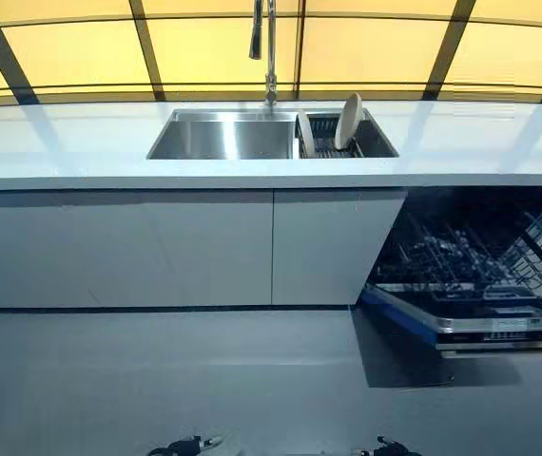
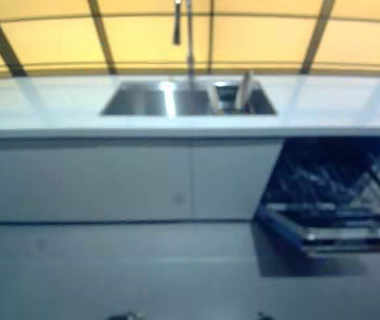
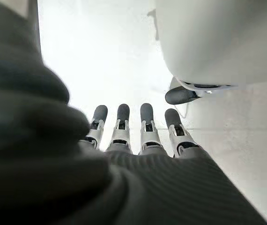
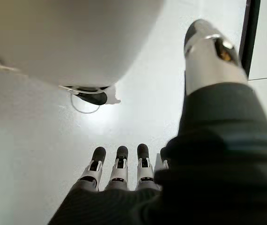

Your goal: Take plates into dishwasher

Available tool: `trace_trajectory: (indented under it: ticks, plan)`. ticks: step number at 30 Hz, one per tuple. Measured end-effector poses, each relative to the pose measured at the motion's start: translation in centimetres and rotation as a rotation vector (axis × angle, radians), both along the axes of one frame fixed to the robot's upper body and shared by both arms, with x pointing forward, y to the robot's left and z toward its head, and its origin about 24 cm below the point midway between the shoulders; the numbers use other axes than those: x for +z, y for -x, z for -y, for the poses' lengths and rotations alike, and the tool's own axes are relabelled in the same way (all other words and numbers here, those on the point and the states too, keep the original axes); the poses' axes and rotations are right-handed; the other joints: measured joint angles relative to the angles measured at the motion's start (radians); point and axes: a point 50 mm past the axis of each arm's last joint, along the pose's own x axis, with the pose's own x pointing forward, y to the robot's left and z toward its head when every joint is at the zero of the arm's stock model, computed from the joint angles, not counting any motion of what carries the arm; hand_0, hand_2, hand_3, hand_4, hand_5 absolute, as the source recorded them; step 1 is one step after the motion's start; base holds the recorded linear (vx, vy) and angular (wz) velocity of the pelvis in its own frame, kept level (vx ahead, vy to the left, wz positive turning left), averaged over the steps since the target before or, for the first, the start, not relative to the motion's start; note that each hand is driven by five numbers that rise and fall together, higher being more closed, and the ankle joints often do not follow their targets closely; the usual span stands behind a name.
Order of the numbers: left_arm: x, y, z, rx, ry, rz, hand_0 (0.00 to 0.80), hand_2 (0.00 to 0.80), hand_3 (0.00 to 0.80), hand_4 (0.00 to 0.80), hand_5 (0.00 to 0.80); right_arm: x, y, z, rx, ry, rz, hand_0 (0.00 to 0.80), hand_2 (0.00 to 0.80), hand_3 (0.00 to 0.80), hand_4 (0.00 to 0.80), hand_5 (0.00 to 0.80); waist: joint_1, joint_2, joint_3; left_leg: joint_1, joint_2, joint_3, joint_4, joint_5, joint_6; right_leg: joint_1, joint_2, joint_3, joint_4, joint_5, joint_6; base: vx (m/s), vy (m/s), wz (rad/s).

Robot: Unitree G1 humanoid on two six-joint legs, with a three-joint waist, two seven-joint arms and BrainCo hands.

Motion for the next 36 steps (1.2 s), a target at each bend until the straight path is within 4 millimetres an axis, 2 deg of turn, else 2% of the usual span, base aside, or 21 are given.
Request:
trace_trajectory:
  ticks: [7,16,29,32,36]
  plan:
    - [0.0,0.2,-0.3,0.014,-0.027,-0.007,0.000,0.000,0.000,0.000,0.000,-0.2,0.9,0.0,-0.034,0.016,-0.062,0.000,0.000,0.000,0.000,0.000,0.000,-0.010,0.001,0.002,0.000,0.001,0.000,0.000,0.000,0.002,0.000,0.002,0.000,0.000,0.000,0.000,0.000,0.00]
    - [0.0,0.4,-0.4,0.018,-0.036,-0.030,0.000,0.000,0.000,0.000,0.000,-0.2,0.9,-0.1,-0.043,0.010,-0.073,0.000,0.000,0.000,0.000,0.000,0.001,-0.012,0.003,0.001,0.000,0.002,0.000,0.000,0.000,0.001,0.000,0.007,0.000,0.000,0.000,0.000,0.000,0.00]
    - [-0.1,0.5,-0.4,0.012,-0.039,-0.047,0.000,0.000,0.000,0.000,0.000,-0.1,0.6,0.0,-0.040,0.008,-0.063,0.000,0.000,0.000,0.000,0.000,-0.005,-0.007,0.020,-0.014,0.001,0.002,0.001,0.000,0.000,-0.010,0.002,0.012,-0.002,0.000,0.000,0.005,-0.056,0.00]
    - [-0.1,0.7,-0.4,0.014,-0.039,-0.054,0.000,0.000,0.000,0.000,0.000,0.0,0.0,0.1,-0.033,0.012,-0.041,0.000,0.000,0.000,0.000,0.000,-0.025,-0.001,0.032,-0.014,0.002,0.002,0.003,0.000,0.000,-0.014,0.005,0.028,-0.003,0.000,-0.001,0.051,-0.081,0.00]
    - [-0.1,0.8,-0.7,0.210,-0.037,-0.056,0.000,0.000,0.000,0.000,0.000,0.1,-0.3,0.1,-0.034,0.014,-0.026,0.000,0.000,0.000,0.000,0.000,-0.024,-0.001,0.047,-0.031,0.011,-0.001,0.045,-0.012,-0.001,-0.015,0.009,0.040,-0.002,-0.008,-0.004,0.015,-0.081,-0.03]
